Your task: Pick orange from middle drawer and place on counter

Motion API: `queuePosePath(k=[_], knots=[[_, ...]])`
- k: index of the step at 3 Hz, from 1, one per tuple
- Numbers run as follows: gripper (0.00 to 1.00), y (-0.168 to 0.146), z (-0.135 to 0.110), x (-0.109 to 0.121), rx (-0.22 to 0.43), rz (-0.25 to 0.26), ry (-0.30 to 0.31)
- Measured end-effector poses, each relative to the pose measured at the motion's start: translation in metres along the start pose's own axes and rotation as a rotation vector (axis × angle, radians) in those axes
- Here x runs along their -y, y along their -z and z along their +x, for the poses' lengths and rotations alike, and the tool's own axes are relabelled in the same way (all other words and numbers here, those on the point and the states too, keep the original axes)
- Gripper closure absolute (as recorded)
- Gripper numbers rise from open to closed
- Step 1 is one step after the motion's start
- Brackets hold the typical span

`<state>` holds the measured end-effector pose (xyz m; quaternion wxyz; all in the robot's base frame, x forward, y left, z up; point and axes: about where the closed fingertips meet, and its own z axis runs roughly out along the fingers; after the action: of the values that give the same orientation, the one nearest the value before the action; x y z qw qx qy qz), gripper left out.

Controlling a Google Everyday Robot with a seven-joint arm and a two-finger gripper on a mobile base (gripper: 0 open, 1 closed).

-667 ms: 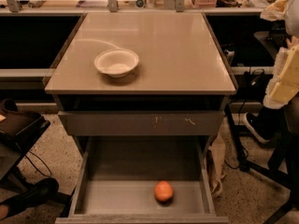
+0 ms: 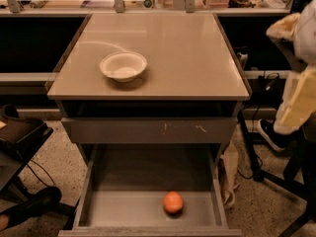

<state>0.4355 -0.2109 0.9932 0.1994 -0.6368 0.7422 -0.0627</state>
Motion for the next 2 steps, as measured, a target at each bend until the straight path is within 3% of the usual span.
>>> queuePosePath(k=[1, 2], knots=[[0.00, -0.042, -0.020, -0.045, 0.129, -0.019, 0.099], [0.00, -0.123, -0.042, -0.095, 0.326, -0.096, 0.124]])
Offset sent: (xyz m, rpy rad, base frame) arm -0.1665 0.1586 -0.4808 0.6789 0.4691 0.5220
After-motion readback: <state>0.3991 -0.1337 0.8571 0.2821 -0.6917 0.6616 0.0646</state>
